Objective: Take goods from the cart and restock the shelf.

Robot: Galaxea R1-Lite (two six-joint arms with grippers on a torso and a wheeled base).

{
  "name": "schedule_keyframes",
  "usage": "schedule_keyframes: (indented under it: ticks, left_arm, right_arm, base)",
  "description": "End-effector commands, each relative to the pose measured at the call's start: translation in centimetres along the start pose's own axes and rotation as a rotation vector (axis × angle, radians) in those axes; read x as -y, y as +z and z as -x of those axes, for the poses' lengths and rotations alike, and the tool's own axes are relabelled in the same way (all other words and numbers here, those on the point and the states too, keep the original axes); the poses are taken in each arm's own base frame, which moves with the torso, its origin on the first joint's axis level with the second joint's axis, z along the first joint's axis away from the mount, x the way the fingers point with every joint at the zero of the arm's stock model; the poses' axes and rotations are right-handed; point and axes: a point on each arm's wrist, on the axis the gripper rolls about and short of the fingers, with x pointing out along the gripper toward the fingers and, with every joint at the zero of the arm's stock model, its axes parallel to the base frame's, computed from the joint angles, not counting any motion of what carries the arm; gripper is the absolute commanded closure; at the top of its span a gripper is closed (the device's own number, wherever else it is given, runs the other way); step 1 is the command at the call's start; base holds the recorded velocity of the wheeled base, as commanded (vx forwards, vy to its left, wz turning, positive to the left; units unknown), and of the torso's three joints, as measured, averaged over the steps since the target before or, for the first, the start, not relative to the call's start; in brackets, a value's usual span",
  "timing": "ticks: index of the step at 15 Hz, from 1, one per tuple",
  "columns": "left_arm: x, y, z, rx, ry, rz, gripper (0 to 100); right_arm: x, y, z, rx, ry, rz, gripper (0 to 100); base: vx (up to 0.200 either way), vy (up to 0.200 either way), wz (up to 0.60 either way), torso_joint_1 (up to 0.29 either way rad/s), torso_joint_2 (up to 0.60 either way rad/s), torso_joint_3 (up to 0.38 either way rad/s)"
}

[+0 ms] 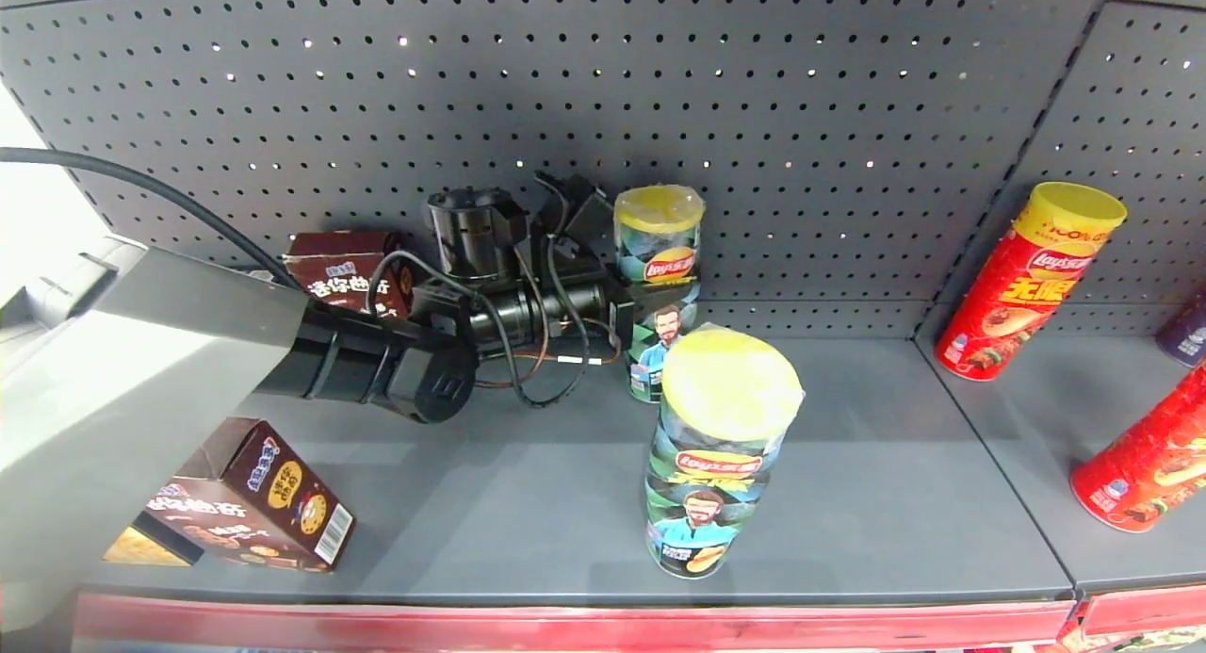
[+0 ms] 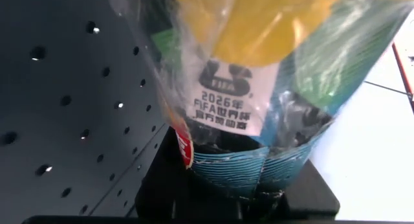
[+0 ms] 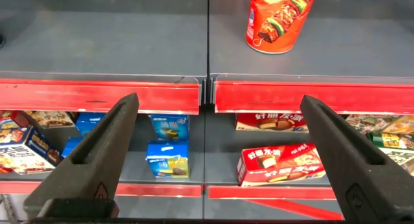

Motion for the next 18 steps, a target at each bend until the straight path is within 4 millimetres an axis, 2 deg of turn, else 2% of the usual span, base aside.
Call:
schedule_keyframes:
  ticks: [1,2,3,7,8,12,18]
  left_arm:
    - [0.1,-0.6,-0.6,-0.003,-0.009,0.003,100]
    - [0.1,-0.6,-0.6,-0.003,-0.008,0.001,100]
    - [0.1,-0.6,-0.6,-0.004,-0.009,0.002,0]
    - [0.4,-0.6,-0.5,-0.01,-0.011,0.006,0]
    - [0.8,0.6,0.6,-0.004,-0.003,0.0,0]
    - [1.8,1.4,3.4,-0.03,0.017,-0.015,0]
    - [2.4,1.8,4.6,-0.051,0.063,-0.012,0]
  right_arm:
    - [0.0,0.0,0.0,-0.003,0.0,0.0,0]
    - [0.0,0.0,0.0,-0.003,0.0,0.0,0]
    - [0.0,0.0,0.0,-0.003,0.0,0.0,0]
    - [0.0,0.0,0.0,-0.003,0.0,0.0,0]
    - [0.0,0.0,0.0,-0.003,0.0,0.0,0]
    - [0.0,0.0,0.0,-0.003,0.0,0.0,0]
    - [0.0,0.0,0.0,-0.003,0.0,0.0,0]
  base:
    - [0.0,0.0,0.0,0.0,0.0,0.0]
    - [0.0,0.0,0.0,0.0,0.0,0.0]
    - [0.0,0.0,0.0,0.0,0.0,0.0]
    - [0.0,0.0,0.0,0.0,0.0,0.0]
    - [0.0,0.0,0.0,0.0,0.0,0.0]
    - [0.0,0.0,0.0,0.0,0.0,0.0]
    - [0.0,0.0,0.0,0.0,0.0,0.0]
